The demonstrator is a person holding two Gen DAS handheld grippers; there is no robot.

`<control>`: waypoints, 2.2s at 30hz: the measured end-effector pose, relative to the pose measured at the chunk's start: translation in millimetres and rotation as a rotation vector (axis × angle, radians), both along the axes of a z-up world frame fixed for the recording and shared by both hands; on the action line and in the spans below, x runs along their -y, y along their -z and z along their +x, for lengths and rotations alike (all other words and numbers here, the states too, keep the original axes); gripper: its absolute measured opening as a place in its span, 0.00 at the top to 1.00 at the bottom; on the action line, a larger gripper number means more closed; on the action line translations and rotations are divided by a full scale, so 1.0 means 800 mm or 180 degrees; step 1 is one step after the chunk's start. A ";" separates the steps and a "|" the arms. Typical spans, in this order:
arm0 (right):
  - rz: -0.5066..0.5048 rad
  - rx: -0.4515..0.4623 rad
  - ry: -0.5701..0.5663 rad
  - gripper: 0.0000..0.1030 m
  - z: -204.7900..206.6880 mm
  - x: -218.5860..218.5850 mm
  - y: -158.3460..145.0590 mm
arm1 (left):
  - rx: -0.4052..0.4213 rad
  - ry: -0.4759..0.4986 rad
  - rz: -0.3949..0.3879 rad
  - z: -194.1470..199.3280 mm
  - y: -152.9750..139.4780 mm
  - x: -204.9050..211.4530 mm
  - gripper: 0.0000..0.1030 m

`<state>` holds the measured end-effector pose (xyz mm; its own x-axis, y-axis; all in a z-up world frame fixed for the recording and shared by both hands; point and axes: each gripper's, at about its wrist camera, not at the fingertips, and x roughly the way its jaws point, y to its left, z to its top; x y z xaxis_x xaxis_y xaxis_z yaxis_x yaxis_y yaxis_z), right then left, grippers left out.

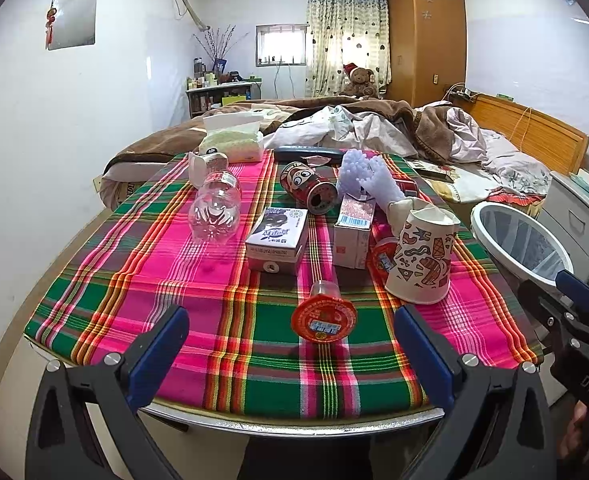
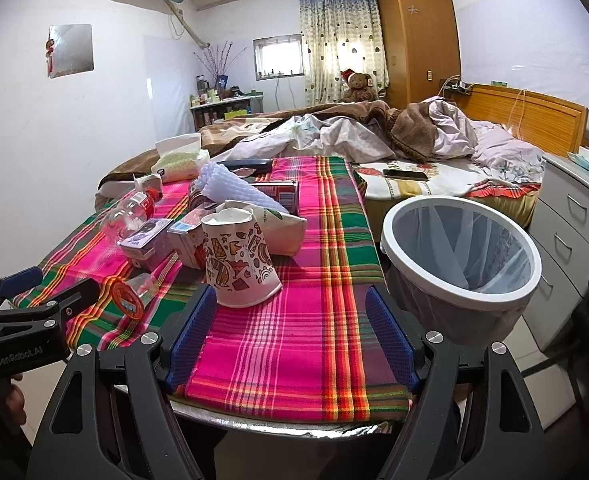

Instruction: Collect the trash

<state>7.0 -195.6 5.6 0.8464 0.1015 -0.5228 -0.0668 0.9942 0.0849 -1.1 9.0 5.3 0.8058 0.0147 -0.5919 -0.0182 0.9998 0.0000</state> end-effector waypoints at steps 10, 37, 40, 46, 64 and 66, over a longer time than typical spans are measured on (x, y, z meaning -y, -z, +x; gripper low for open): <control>-0.0002 -0.0001 0.0010 0.24 0.000 0.000 0.001 | -0.0012 0.0002 0.0008 0.001 0.002 0.000 0.00; -0.0003 0.0014 0.0003 0.24 0.000 0.000 0.000 | -0.0027 -0.0007 0.0004 0.000 0.005 -0.002 0.00; -0.0005 0.0012 0.0002 0.24 0.000 0.000 0.000 | -0.0023 -0.0011 0.0002 -0.001 0.005 -0.003 0.00; -0.0009 0.0014 0.0008 0.24 0.000 0.000 -0.001 | -0.0024 -0.0013 0.0004 -0.001 0.005 -0.002 0.00; -0.0014 -0.0010 -0.0010 0.24 0.010 -0.001 0.003 | -0.0135 0.0024 -0.0014 0.013 0.014 -0.004 0.00; 0.0001 0.0001 -0.0023 0.24 0.015 -0.002 0.004 | -0.0168 0.0040 -0.0025 0.018 0.020 -0.004 0.00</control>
<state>18.8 -193.9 2.4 0.8458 0.1078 -0.5224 -0.0739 0.9936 0.0853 13.5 12.3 -10.3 0.7736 0.0000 -0.6337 -0.0059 1.0000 -0.0072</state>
